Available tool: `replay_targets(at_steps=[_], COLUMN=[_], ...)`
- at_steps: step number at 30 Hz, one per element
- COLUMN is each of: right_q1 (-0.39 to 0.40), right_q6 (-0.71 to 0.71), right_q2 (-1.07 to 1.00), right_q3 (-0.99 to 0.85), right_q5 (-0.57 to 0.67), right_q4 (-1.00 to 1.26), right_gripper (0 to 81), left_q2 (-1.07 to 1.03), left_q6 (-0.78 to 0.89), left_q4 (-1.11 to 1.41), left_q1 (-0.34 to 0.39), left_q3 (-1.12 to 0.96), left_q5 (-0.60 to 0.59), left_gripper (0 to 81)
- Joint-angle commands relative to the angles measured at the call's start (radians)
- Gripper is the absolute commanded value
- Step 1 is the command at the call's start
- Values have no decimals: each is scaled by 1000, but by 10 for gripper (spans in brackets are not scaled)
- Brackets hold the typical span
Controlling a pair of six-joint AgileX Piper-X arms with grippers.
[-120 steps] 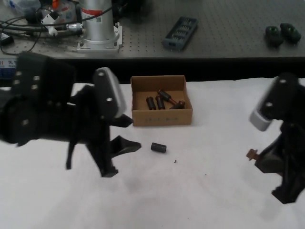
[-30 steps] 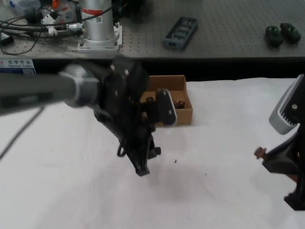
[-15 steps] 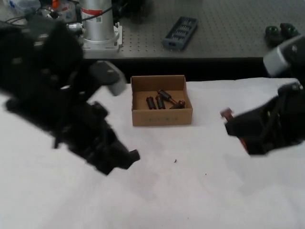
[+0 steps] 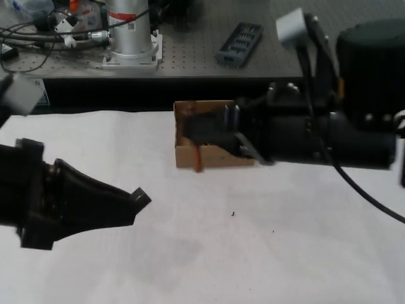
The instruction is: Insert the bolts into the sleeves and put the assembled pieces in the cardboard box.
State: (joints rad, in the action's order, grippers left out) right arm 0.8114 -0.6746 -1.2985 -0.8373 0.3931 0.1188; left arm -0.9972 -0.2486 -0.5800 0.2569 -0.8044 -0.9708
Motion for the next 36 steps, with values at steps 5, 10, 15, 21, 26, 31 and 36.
replay_targets(at_steps=[5, 10, 15, 21, 26, 31, 36], right_q1=[29, 51, 64, 64, 64, 64, 62], right_q6=[-170, -188, -185, -177, -177, -139, -132], right_q2=[-40, -40, -40, -40, -40, -40, -40], right_q3=[-7, -12, -41, -54, -54, -54, -54], right_q5=[29, 54, 59, 70, 70, 65, 45], right_q4=[173, 188, 188, 187, 187, 187, 187], right_gripper=[28, 28, 28, 28, 28, 28, 28], left_q2=[24, 24, 24, 24, 24, 24, 24], left_q6=[95, 189, 213, 243, 249, 273, 273], left_q4=[121, 242, 252, 252, 260, 277, 277], left_q1=[-5, -5, -5, -5, -5, -5, -5], left_q3=[5, 5, 5, 5, 5, 5, 5], left_q5=[-23, -23, -23, -23, -23, -23, -30], left_gripper=[7, 7, 7, 7, 7, 7, 7])
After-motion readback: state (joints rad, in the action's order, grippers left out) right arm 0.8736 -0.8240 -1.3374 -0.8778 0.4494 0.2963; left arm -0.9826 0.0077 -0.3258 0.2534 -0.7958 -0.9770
